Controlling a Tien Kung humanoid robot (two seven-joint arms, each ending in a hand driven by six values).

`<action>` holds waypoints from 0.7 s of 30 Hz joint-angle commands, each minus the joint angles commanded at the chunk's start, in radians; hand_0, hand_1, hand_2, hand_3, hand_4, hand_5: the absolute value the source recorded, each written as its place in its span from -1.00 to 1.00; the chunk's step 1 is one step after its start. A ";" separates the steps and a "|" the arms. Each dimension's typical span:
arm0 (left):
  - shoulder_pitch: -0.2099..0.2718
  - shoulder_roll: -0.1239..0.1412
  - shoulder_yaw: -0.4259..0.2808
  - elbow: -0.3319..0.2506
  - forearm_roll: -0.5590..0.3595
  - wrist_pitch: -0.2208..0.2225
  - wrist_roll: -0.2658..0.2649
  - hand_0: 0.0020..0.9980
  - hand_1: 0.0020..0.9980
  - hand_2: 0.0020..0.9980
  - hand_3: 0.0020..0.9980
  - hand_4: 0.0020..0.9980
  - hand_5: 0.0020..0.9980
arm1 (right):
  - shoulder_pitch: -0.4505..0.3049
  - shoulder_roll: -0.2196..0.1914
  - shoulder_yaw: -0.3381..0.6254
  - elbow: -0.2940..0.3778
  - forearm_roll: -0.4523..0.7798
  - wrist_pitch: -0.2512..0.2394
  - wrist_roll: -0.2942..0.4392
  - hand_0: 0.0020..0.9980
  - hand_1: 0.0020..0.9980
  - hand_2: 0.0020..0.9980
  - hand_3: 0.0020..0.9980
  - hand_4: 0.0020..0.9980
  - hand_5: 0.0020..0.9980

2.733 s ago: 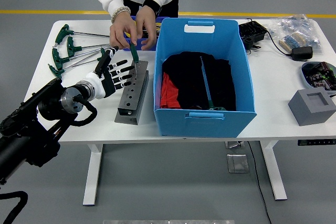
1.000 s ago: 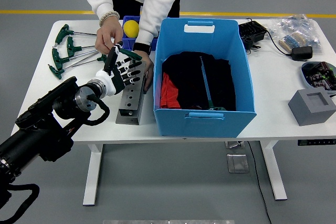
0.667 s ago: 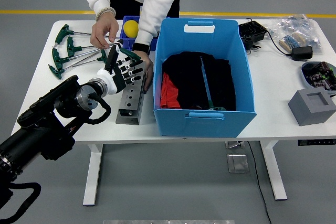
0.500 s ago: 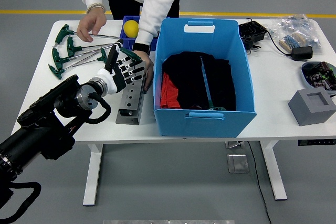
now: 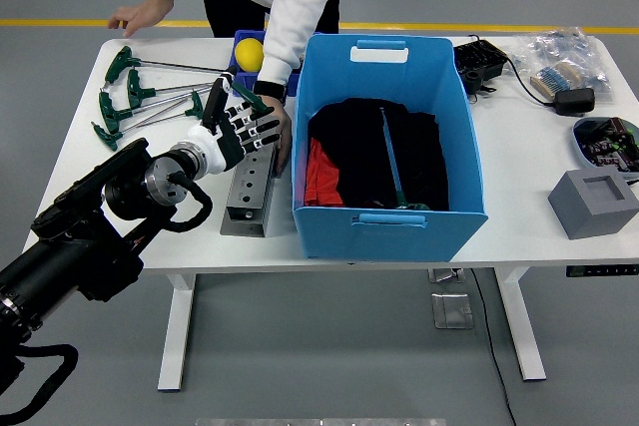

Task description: Lift tool from toolbox,place it in box,lift tool from toolbox,place it in box

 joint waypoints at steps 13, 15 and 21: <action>0.007 0.012 -0.021 -0.057 -0.018 0.009 0.013 0.05 0.37 0.63 0.59 0.70 0.98 | -0.008 0.002 0.003 0.000 -0.005 0.001 -0.002 0.36 0.33 0.47 0.15 0.67 0.29; 0.008 0.016 -0.025 -0.072 -0.013 0.013 0.014 0.07 0.38 0.64 0.59 0.69 0.98 | -0.009 0.002 0.006 0.000 -0.008 0.001 -0.002 0.36 0.33 0.47 0.15 0.67 0.29; 0.010 0.028 -0.032 -0.137 0.003 0.030 0.021 0.09 0.40 0.66 0.60 0.67 0.97 | -0.013 0.002 0.013 0.000 -0.013 0.002 -0.002 0.36 0.33 0.47 0.15 0.67 0.29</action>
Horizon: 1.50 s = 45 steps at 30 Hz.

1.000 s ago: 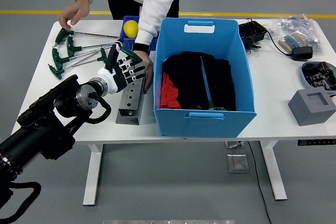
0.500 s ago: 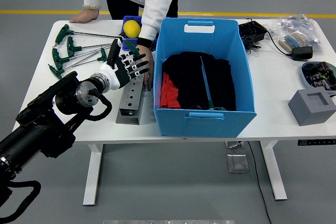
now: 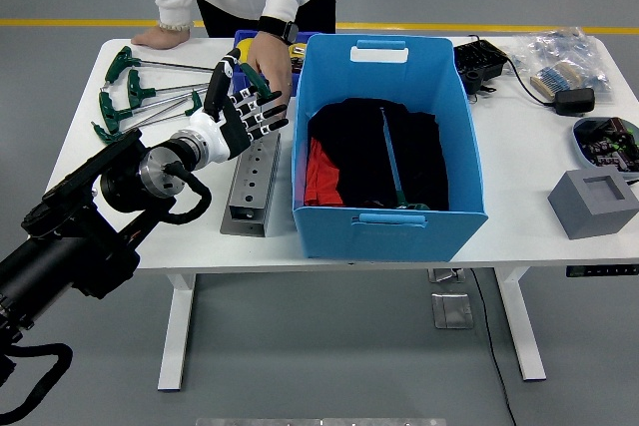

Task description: Lift tool from toolbox,place it in box,lift tool from toolbox,place it in box

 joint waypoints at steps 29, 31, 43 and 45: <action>-0.214 -0.058 0.403 -0.073 0.046 -0.095 -0.008 0.23 0.48 0.66 0.62 0.65 0.91 | 0.005 -0.008 -0.009 0.000 0.004 0.000 0.004 0.37 0.33 0.47 0.15 0.67 0.28; -0.226 -0.081 0.467 -0.031 0.099 -0.129 -0.005 0.23 0.48 0.66 0.62 0.65 0.91 | 0.007 -0.010 -0.018 0.000 0.008 0.001 0.005 0.37 0.33 0.47 0.15 0.67 0.28; -0.284 -0.143 0.598 0.160 0.428 -0.217 -0.003 0.47 0.62 0.84 0.75 0.69 0.92 | 0.022 -0.017 -0.007 0.000 -0.027 -0.002 -0.005 0.37 0.32 0.47 0.15 0.68 0.28; -0.287 -0.143 0.596 0.163 0.478 -0.210 -0.007 0.47 0.62 0.84 0.75 0.69 0.92 | 0.023 -0.018 -0.005 0.000 -0.031 -0.004 -0.006 0.37 0.32 0.47 0.15 0.68 0.28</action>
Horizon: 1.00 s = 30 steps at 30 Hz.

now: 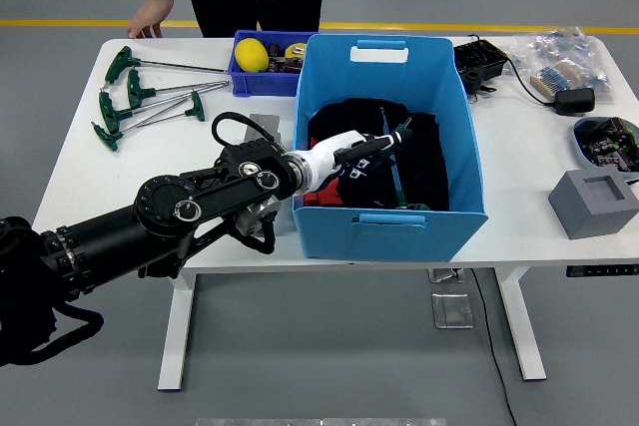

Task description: Lift tool from toolbox,place it in box,lift tool from toolbox,place it in box

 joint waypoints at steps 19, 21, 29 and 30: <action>-0.028 0.000 -0.070 0.037 0.626 -0.074 -0.111 0.54 0.67 0.88 0.79 0.82 0.92 | -0.002 -0.003 0.002 0.000 -0.018 -0.001 -0.005 0.37 0.31 0.46 0.15 0.68 0.28; -0.029 0.000 -0.078 0.041 0.704 -0.081 -0.112 0.54 0.63 0.84 0.76 0.82 0.90 | -0.002 -0.003 0.003 0.000 -0.017 -0.002 -0.005 0.37 0.31 0.47 0.15 0.68 0.28; -0.031 0.000 -0.103 0.019 1.043 -0.072 -0.131 0.55 0.62 0.80 0.68 0.84 0.83 | -0.002 -0.003 0.000 0.000 -0.013 -0.003 -0.004 0.37 0.31 0.47 0.15 0.68 0.28; -0.033 0.000 -0.102 0.010 1.082 -0.079 -0.127 0.55 0.62 0.80 0.68 0.84 0.83 | -0.003 -0.003 0.000 0.000 -0.013 -0.003 -0.005 0.37 0.31 0.47 0.15 0.68 0.28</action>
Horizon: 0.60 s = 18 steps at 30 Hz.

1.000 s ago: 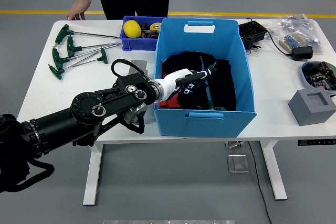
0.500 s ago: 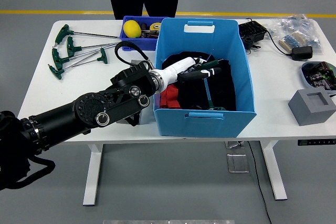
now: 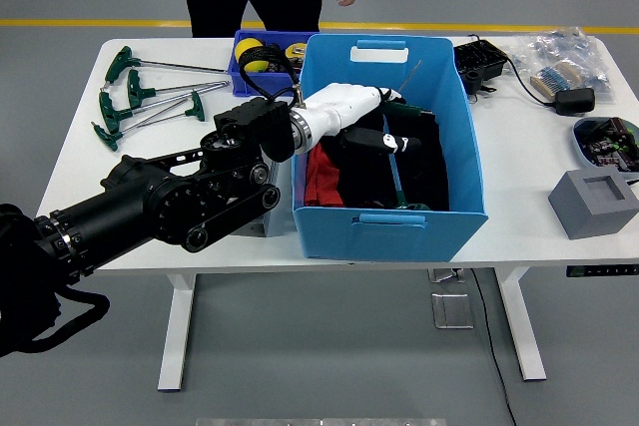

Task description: Lift tool from toolbox,place it in box,lift tool from toolbox,place it in box

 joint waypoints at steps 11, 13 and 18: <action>-0.016 0.016 0.018 -0.028 0.442 -0.149 0.045 0.88 0.92 0.98 0.70 0.89 0.86 | -0.004 0.001 0.000 0.000 -0.007 0.000 -0.002 0.37 0.31 0.46 0.15 0.68 0.28; -0.014 0.018 0.012 -0.025 0.449 -0.152 0.048 0.88 0.92 0.98 0.70 0.89 0.86 | -0.004 0.000 -0.001 0.000 -0.007 0.001 -0.003 0.37 0.31 0.46 0.15 0.68 0.28; -0.001 0.028 -0.023 -0.027 0.424 -0.114 0.057 0.95 1.00 1.00 0.72 0.90 0.85 | -0.004 0.000 -0.005 0.000 -0.001 0.001 -0.001 0.37 0.31 0.46 0.15 0.68 0.28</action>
